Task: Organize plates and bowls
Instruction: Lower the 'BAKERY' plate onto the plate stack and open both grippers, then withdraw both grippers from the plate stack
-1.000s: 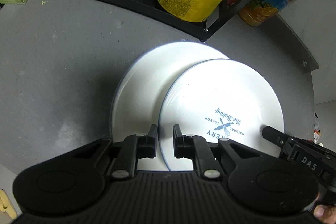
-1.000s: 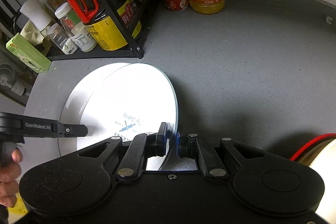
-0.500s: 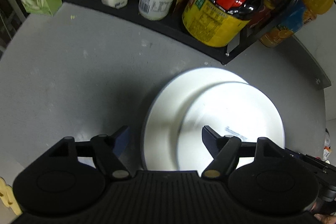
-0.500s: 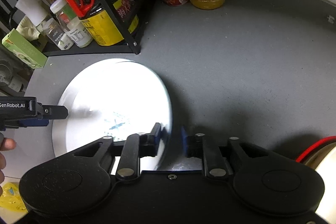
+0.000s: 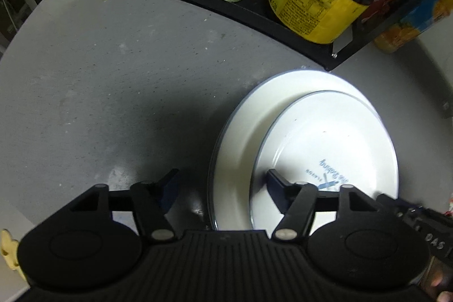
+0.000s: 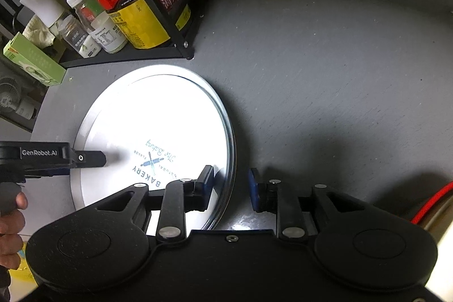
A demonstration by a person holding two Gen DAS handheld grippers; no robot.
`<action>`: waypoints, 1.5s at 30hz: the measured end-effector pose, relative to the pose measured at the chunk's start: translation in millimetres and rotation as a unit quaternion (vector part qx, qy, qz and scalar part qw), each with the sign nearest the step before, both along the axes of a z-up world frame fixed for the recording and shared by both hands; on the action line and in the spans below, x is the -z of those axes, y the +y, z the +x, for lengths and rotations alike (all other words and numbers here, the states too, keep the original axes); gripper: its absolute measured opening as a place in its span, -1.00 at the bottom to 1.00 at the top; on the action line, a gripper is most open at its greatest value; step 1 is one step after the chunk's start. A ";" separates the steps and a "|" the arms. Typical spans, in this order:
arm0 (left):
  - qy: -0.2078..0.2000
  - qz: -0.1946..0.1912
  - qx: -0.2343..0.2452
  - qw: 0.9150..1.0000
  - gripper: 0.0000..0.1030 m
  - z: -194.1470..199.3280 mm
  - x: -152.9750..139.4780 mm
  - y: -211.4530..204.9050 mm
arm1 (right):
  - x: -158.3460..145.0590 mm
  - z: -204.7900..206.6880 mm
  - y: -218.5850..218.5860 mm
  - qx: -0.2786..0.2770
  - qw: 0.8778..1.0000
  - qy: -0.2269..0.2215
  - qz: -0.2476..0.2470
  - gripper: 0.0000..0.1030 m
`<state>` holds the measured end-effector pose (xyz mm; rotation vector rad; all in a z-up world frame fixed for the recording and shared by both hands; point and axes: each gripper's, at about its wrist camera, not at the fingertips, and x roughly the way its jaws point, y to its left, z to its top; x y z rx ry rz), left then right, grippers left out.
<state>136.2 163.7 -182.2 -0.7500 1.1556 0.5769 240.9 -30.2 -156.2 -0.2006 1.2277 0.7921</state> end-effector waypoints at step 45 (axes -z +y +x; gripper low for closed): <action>-0.064 0.031 0.114 0.991 0.92 -3.3 -72.8 -15.4 | -74.4 -53.0 -25.4 0.110 0.988 -0.098 0.041 0.99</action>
